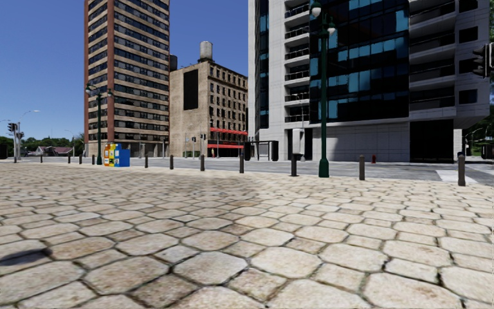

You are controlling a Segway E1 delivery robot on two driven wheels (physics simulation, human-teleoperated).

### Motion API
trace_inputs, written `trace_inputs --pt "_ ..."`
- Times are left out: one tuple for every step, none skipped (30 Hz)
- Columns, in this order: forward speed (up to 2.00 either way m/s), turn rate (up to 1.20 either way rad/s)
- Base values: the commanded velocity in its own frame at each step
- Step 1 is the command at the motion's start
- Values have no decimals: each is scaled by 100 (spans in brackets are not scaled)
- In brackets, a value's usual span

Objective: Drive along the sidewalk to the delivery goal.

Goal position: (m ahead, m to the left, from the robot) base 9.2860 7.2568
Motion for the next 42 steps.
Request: trace_inputs --pt "200 0" --pt "200 0" --pt "200 0" --pt "200 0" --pt "200 0" --pt "200 0" --pt "200 0" --pt "200 0" --pt "200 0" --pt "200 0" --pt "200 0" --pt "200 0" --pt "200 0" --pt "200 0" --pt "200 0" --pt "200 0" --pt "200 0" --pt "200 0" --pt "200 0" --pt "200 0" --pt "200 0" --pt "200 0" --pt "200 0" --pt "200 0" --pt "200 0" --pt "200 0" --pt "200 0" --pt "200 0" --pt "200 0" --pt "200 0" --pt "200 0" --pt "200 0" --pt "200 5" --pt "200 16" --pt "200 22" --pt "200 33" --pt "200 61" --pt "200 76" --pt "200 91" --pt "200 101" --pt "200 101" --pt "200 104"
